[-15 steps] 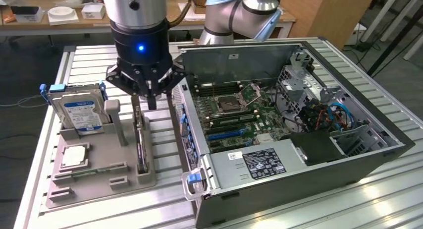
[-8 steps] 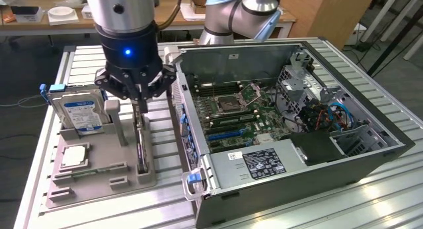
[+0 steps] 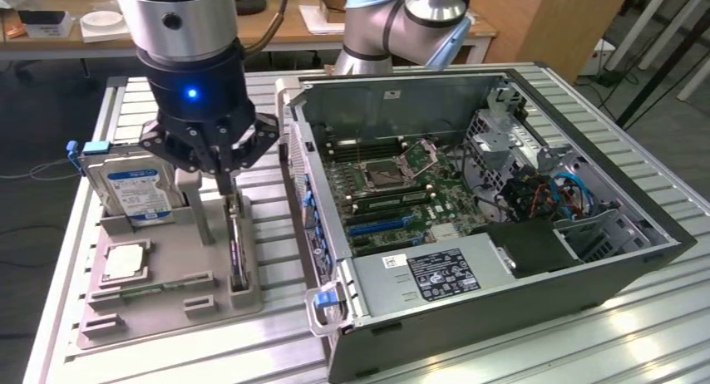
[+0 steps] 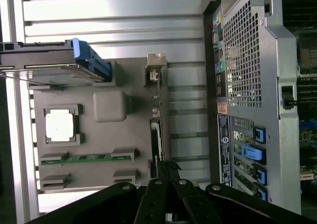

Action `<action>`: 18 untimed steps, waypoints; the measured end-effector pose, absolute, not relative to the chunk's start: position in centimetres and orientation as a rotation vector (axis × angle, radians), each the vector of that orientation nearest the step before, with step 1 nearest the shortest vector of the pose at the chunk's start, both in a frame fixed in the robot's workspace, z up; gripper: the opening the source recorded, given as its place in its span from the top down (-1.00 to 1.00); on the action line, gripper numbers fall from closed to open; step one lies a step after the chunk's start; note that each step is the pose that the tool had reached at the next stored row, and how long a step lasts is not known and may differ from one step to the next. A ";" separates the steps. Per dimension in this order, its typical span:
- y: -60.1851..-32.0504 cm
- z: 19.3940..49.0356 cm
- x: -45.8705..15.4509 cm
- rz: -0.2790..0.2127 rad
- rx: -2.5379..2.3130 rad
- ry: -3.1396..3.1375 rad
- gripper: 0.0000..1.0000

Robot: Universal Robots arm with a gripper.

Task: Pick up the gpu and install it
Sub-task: 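Reach for the gpu, then pick up the gpu and move the gpu toward the slot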

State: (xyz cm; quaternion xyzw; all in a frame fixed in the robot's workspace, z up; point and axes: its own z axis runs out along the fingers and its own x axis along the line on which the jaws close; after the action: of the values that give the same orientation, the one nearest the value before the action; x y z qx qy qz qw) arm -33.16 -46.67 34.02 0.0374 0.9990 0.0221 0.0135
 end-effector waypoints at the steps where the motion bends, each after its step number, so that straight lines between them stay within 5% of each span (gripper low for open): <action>1: -46.7 34.0 -33.3 0.069 0.117 3.112 0.79; 18: -46.7 33.9 -33.8 0.069 0.116 3.112 0.79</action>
State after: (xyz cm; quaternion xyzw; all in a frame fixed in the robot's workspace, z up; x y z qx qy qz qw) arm -33.80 -46.68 33.86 0.0374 0.9990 0.0221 0.0135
